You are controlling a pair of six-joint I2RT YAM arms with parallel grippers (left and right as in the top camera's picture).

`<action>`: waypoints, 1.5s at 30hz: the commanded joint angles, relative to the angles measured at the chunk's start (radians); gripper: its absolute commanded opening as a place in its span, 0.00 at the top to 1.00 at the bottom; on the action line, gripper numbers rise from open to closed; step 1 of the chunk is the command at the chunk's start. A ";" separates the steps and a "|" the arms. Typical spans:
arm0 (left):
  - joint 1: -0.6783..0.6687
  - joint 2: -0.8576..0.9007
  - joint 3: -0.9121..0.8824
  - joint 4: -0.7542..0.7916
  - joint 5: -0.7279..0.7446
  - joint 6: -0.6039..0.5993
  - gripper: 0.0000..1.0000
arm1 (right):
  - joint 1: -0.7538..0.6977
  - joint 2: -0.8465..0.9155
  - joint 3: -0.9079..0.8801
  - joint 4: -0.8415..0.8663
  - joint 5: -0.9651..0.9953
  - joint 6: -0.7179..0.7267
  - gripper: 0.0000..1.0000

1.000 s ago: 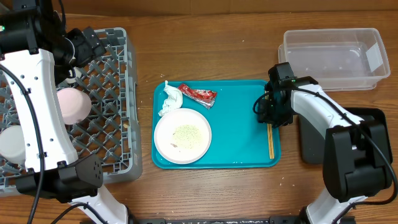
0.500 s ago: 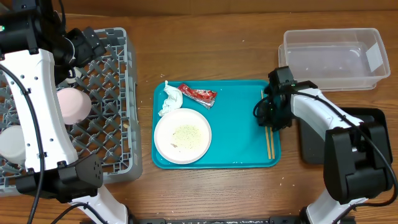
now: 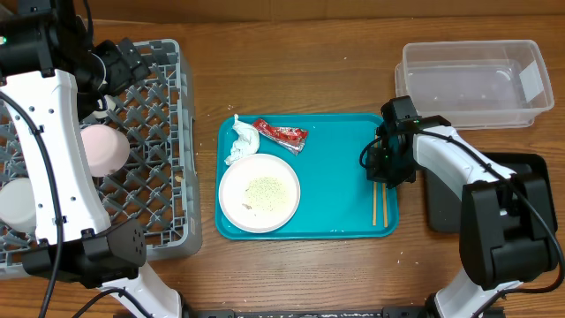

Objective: Sort waste into correct bins and load items into the dishwasher
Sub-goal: 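Carry the chopstick left and lower it into the dish rack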

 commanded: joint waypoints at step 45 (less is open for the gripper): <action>0.003 -0.004 0.009 0.001 -0.011 0.022 0.00 | 0.690 0.261 0.460 0.857 -0.468 0.659 0.96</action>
